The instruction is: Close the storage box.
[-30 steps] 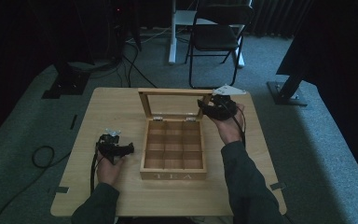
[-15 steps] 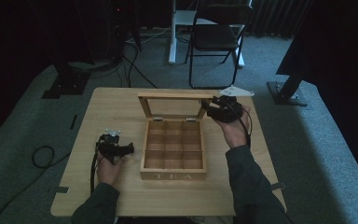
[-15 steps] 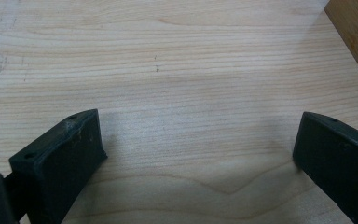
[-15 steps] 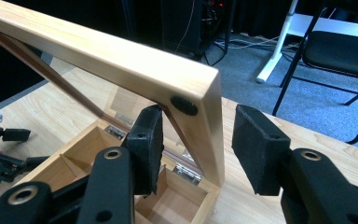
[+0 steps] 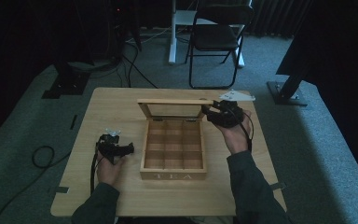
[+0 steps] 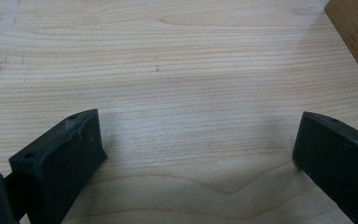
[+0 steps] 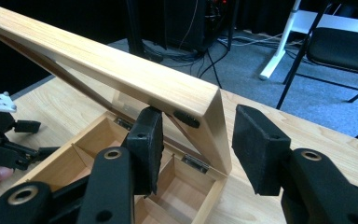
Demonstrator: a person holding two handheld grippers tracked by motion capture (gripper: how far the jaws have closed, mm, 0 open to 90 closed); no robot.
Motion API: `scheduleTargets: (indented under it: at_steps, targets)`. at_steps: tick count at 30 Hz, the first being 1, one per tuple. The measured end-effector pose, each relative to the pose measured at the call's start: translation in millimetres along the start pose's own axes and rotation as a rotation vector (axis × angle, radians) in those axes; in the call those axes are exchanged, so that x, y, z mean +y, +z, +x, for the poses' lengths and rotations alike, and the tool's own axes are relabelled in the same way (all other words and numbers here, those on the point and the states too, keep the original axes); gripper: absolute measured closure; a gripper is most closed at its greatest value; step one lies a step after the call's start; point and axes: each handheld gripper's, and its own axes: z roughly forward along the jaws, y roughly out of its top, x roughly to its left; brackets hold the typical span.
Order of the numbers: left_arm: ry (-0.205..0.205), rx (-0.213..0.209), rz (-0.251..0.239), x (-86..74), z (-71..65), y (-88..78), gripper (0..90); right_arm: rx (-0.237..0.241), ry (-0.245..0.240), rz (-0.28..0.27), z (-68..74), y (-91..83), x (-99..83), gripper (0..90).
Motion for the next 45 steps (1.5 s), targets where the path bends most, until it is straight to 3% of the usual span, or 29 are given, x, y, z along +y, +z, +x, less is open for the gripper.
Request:
scheduleTargets:
  at_steps: [25,32,45]
  targets:
    - [-0.01,-0.001,-0.007,-0.1,-0.6,0.5,1.6,0.016,0.008,0.009,17.5,-13.4,-31.7,52.1]
    - [-0.005,0.002,-0.003,0.0,-0.5,0.2,1.6,-0.018,-0.04,0.013,27.2,-18.3,-40.0,52.0]
    - [-0.01,0.006,-0.002,0.0,-1.4,0.0,1.6,-0.001,-0.008,0.017,33.4,-24.2,-59.5,51.0]
